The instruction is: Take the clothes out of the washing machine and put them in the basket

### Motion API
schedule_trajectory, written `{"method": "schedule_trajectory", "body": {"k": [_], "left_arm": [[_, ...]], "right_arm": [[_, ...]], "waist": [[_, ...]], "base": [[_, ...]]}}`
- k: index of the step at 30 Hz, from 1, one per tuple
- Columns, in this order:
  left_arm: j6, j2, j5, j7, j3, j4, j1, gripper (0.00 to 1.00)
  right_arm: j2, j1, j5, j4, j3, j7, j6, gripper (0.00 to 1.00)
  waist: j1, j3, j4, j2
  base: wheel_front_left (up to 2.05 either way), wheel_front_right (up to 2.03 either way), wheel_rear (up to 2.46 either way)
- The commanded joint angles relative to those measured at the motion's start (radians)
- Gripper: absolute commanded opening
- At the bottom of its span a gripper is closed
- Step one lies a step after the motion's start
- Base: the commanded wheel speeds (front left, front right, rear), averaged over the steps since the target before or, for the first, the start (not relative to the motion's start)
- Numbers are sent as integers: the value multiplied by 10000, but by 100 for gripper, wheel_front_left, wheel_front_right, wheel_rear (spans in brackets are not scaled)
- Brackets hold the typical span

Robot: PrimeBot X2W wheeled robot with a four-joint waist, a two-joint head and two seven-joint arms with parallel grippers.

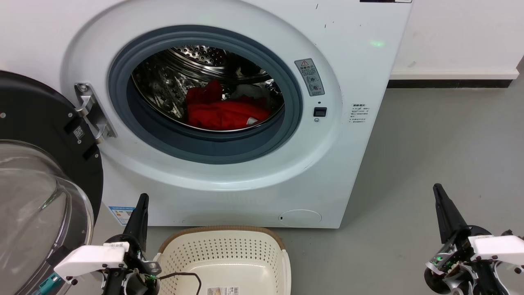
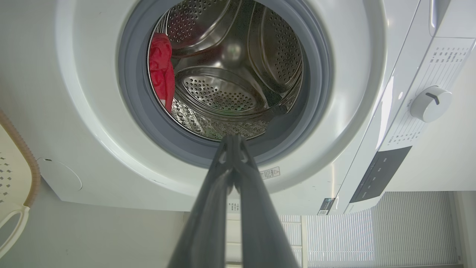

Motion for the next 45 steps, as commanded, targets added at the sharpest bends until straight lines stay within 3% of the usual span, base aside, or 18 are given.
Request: {"method": "schedule_trajectory", "body": {"k": [1, 27, 28, 36, 45], "left_arm": [[-18, -10, -22, 45, 22, 1, -60, 0], [-18, -10, -22, 45, 22, 1, -60, 0], [0, 0, 0, 0, 0, 0, 0, 100], [2, -30, 218, -239, -101, 151, 316, 100], [229, -25, 2300, -768, -248, -473, 403, 100]], "right_arm": [[32, -128, -49, 13, 1, 10, 0, 0], [32, -128, -47, 13, 4, 7, 0, 0], [0, 0, 0, 0, 0, -1, 0, 100], [10, 331, -142, 216, 43, -223, -2, 100], [9, 499, -2105, -412, 96, -758, -1, 100]], "waist": [[0, 0, 0, 0], [0, 0, 0, 0], [0, 0, 0, 0], [0, 6, 3, 0], [0, 50, 0, 0]], "base": [[0, 0, 0], [0, 0, 0], [0, 0, 0], [0, 0, 0], [0, 0, 0]]}}
